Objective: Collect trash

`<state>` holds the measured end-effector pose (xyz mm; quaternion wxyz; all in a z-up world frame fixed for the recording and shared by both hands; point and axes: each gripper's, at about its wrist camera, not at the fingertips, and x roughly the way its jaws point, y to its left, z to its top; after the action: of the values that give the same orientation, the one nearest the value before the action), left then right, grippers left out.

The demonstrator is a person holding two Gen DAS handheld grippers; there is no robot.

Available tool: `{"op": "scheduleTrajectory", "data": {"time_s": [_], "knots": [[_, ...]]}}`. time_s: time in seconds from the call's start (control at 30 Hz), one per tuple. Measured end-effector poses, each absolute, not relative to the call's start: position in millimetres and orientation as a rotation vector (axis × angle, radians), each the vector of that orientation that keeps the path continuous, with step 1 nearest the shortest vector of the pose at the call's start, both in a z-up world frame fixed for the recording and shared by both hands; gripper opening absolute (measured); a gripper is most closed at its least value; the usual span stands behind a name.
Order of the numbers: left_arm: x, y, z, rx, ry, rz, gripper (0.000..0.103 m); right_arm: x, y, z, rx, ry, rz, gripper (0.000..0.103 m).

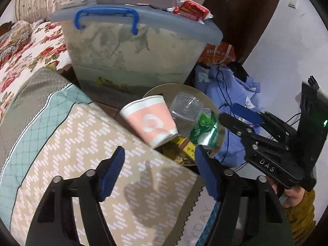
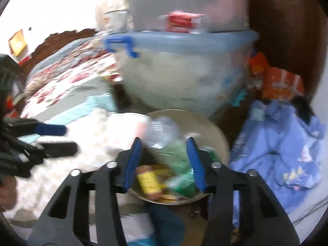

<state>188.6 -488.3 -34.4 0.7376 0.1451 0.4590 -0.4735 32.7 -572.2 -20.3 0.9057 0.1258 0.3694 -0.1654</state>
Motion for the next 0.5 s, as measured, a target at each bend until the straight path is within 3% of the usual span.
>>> {"op": "scheduleTrajectory", "data": {"time_s": [0.17, 0.4, 0.5], "knots": [[192.7, -451.1, -28.1, 0.239, 1.010, -1.018, 0.064, 94.1, -551.6, -15.6, 0.294, 0.834, -0.209, 0.046], [188.9, -402.0, -26.4, 0.210, 1.020, -0.991, 0.066, 147.1, -560.8, -99.7, 0.362, 1.197, -0.282, 0.046], [174.4, -387.8, -22.2, 0.225, 0.976, -0.983, 0.069, 122.3, -547.1, -79.8, 0.379, 1.096, -0.239, 0.046]]}}
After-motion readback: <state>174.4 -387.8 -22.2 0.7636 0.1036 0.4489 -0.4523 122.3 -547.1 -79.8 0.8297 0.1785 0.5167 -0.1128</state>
